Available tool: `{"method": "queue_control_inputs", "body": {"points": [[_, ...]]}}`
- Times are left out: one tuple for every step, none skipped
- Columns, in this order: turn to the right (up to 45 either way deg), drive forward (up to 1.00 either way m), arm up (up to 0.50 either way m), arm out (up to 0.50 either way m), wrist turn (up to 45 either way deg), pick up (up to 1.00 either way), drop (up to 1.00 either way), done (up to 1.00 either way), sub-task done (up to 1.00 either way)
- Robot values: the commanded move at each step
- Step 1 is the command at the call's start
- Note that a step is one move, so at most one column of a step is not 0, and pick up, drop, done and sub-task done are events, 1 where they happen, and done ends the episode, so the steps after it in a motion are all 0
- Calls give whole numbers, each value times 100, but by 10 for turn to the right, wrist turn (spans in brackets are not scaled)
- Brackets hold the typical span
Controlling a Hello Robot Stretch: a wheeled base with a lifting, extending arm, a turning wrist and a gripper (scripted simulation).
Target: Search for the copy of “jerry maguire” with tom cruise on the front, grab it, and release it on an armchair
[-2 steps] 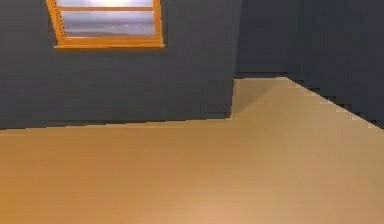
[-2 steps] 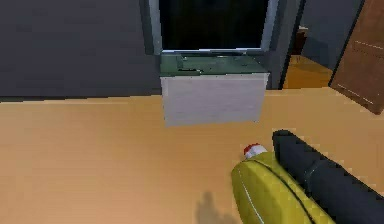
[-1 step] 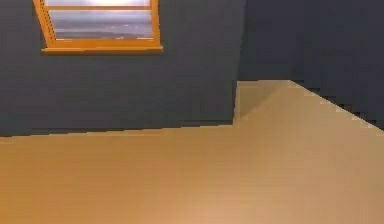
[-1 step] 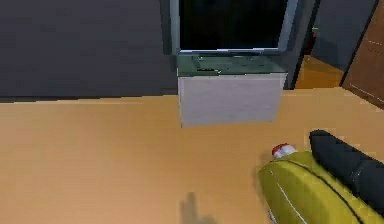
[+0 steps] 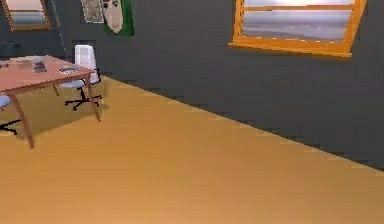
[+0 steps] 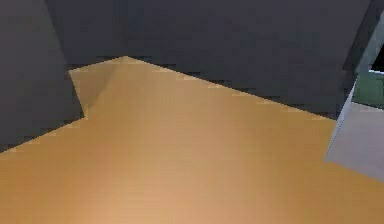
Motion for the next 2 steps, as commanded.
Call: {"method": "queue_control_inputs", "body": {"points": [[-420,0,0,0,0,0,0,0,0],[-30,0,0,0,0,0,0,0,0]]}}
